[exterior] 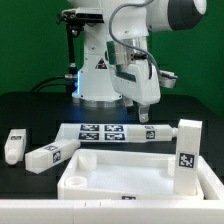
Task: Assemble desk
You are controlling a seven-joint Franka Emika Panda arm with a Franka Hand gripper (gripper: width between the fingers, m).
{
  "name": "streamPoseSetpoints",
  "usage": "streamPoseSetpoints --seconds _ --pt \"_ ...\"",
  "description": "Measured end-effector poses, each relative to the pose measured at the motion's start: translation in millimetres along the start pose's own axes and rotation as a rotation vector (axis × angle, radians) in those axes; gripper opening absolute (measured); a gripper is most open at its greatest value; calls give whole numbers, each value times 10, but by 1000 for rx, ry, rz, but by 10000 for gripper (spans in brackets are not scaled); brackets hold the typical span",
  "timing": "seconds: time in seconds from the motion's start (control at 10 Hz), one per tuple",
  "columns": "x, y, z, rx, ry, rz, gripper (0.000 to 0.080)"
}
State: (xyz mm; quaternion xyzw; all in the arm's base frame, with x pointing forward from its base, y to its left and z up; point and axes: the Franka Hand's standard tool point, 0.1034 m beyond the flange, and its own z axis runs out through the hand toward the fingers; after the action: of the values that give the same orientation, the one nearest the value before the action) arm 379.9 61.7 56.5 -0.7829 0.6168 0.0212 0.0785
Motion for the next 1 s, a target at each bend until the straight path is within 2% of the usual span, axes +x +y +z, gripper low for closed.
streamPoseSetpoints --seconds 0.2,0.4,0.6,1.0 --pt "-107 6 25 -2 -8 13 649" --pt "-180 61 129 -28 -3 12 649" --pt "-112 72 265 -55 10 17 649" --pt "-158 154 511 -100 38 37 649"
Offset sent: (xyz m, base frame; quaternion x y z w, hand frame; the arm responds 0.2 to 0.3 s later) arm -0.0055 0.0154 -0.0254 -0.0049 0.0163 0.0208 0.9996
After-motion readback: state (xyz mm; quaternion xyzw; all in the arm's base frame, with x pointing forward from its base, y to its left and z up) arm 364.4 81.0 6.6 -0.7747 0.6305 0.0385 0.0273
